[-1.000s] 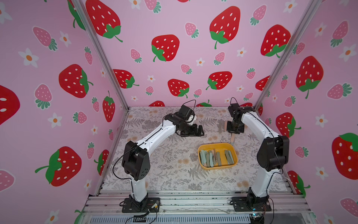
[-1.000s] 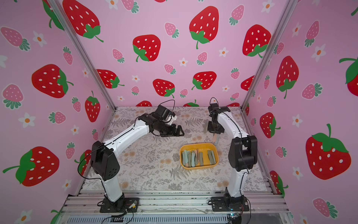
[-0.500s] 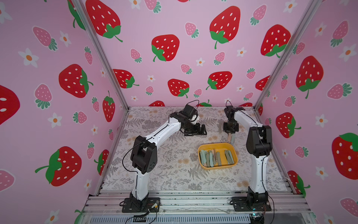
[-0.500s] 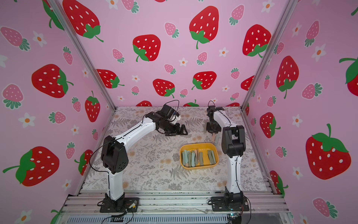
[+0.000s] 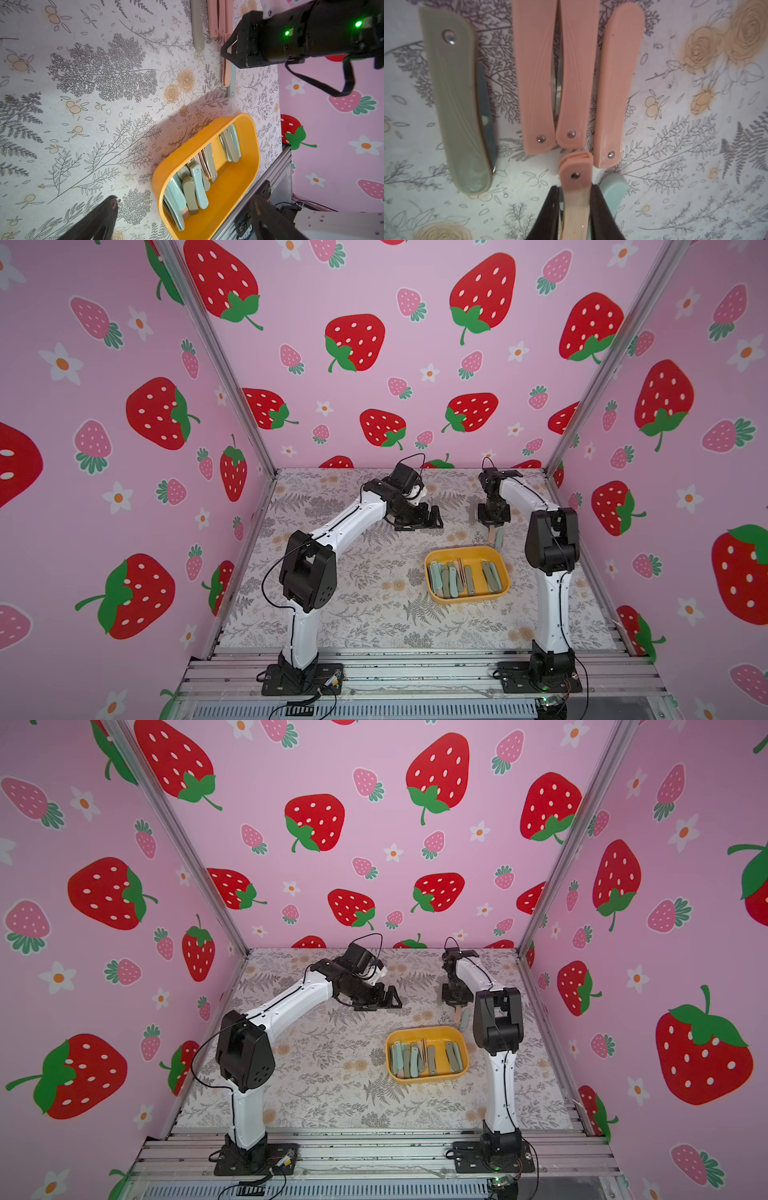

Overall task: Take the fruit knife out of the storage box
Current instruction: Place the fruit knife at the center of the board.

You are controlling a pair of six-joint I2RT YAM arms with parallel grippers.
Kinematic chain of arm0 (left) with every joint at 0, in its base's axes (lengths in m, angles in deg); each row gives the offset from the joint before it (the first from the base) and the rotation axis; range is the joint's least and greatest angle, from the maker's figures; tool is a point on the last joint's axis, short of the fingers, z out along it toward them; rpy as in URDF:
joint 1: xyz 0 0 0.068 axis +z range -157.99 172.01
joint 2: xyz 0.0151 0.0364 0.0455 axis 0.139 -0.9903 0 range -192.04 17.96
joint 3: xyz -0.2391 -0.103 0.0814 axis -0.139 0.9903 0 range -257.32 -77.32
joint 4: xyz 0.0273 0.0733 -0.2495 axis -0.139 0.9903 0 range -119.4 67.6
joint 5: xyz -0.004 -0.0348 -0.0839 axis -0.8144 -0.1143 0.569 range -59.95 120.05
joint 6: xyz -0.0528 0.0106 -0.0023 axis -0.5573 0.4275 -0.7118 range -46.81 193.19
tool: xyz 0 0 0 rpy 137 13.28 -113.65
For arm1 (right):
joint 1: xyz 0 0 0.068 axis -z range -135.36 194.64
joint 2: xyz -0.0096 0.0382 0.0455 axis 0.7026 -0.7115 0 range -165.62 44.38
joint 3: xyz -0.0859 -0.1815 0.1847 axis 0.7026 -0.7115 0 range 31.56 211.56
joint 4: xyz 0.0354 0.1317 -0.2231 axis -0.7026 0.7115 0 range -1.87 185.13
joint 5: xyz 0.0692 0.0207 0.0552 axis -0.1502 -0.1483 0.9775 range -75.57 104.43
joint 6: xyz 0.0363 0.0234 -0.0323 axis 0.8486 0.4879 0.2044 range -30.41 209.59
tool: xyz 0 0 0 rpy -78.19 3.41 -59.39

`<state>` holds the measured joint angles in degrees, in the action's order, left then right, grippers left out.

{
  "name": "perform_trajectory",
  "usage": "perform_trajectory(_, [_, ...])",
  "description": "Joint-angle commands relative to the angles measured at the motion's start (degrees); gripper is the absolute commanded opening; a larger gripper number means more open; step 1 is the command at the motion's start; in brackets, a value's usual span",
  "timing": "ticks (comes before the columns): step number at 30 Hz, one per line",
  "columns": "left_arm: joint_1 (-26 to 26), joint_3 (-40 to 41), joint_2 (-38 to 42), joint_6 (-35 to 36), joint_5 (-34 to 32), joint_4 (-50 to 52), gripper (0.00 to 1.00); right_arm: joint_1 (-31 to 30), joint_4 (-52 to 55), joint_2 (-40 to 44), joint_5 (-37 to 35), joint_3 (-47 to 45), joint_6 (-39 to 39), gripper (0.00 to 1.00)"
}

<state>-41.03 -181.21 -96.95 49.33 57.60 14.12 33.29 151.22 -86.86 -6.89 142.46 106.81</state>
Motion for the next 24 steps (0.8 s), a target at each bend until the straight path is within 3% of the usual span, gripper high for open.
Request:
perform_trajectory(1, [0.08,0.79,0.01,0.24,1.12,0.15,0.99,-0.73,0.07,0.80,-1.06,-0.92,-0.78,0.33])
perform_trajectory(6, [0.09,2.76,2.07,0.81,1.02,0.24,0.99,-1.01,0.49,2.65,-2.19,-1.56,-0.52,0.42])
perform_trajectory(16, [0.19,8.89,9.94,2.40,-1.44,1.13,0.99,-5.88,2.33,11.37,-3.10,-5.28,2.15,0.34])
perform_trajectory(24, [0.27,22.61,21.24,1.02,-3.16,-1.45,0.99,-14.50,1.76,21.20,0.19,-17.16,8.50,0.31])
